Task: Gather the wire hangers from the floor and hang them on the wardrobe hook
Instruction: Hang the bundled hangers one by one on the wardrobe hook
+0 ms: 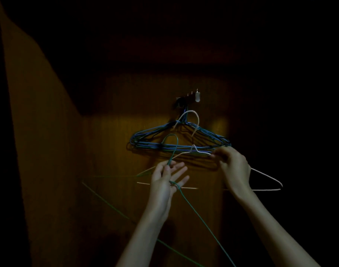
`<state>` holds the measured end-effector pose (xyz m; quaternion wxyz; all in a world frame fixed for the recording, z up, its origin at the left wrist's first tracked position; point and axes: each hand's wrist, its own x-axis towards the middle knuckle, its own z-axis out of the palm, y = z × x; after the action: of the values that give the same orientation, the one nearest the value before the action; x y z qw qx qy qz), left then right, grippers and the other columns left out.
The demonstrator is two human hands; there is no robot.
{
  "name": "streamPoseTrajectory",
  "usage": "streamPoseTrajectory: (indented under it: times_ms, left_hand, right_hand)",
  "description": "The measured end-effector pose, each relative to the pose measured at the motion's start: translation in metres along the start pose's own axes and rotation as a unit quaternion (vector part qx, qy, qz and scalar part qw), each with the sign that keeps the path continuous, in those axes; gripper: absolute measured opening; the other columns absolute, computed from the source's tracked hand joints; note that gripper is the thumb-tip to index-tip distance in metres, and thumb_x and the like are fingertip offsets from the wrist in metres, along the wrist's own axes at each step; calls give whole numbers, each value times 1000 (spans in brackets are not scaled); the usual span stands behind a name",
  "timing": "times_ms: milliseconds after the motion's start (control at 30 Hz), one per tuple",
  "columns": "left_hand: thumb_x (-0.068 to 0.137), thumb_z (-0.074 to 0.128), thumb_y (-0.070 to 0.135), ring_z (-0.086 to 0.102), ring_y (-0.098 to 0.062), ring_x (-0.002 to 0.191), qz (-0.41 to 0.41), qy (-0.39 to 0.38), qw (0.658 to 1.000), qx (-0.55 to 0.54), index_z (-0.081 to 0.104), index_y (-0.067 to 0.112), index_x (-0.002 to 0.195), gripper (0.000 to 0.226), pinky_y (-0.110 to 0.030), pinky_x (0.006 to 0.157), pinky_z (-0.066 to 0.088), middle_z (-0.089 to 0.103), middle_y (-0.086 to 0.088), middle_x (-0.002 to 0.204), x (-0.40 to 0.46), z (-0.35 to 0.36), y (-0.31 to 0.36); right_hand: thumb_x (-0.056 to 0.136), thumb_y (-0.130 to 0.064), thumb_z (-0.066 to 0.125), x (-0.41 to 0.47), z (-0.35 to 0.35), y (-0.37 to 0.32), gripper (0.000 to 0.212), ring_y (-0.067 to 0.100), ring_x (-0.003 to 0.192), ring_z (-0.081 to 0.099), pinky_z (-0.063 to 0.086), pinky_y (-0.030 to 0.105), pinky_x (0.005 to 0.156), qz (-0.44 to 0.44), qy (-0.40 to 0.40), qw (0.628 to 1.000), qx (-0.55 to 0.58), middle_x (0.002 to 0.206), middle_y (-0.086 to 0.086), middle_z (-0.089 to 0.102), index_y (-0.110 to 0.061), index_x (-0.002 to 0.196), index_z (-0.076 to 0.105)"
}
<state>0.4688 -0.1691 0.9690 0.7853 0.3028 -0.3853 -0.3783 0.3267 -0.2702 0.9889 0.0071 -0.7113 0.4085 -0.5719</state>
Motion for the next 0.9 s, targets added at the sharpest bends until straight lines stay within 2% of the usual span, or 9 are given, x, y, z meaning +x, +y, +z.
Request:
streamPoseTrajectory:
  times_ms: [167,267,400,533,667,900]
  left_hand:
    - [101,33,14,69,-20,93,26,-2,999,47,54,16,107,22,-32,73,59,66,-15,104,9,1,-2]
    - [100,35,15,69,-20,93,50,-2,997,52,53,18,114,22,-30,74,59,68,-14,103,18,3,1]
    - [100,38,17,69,-20,94,78,-9,994,72,55,23,112,22,-31,79,57,70,-12,103,31,7,7]
    - [98,42,18,69,-20,95,96,-9,992,78,57,25,111,21,-31,82,57,71,-10,101,42,7,9]
    - [98,41,16,70,-20,94,107,-14,992,61,57,25,108,21,-30,80,57,72,-8,97,52,4,11]
    - [98,41,15,70,-19,93,129,-10,989,68,58,24,109,22,-28,76,58,72,-10,96,73,-2,13]
  right_hand:
    - [79,1,65,20,2,0,22,16,92,64,45,25,70,-28,39,998,37,94,-3,69,-16,92,71]
    - [80,-2,66,40,0,-3,20,16,90,63,49,31,69,-44,61,996,39,92,-3,68,-18,89,70]
    - [85,-9,65,63,2,-4,15,15,92,62,42,24,69,-30,72,996,42,98,-2,68,-19,93,71]
    - [88,-13,61,79,15,-2,13,17,95,61,40,24,70,-10,63,997,37,101,2,68,-16,97,70]
    - [90,-13,58,99,36,3,15,14,93,61,41,25,67,-4,46,999,23,100,0,69,-19,98,69]
    - [92,-14,56,134,75,15,16,3,78,50,39,26,64,38,-16,999,26,98,-6,69,-21,99,69]
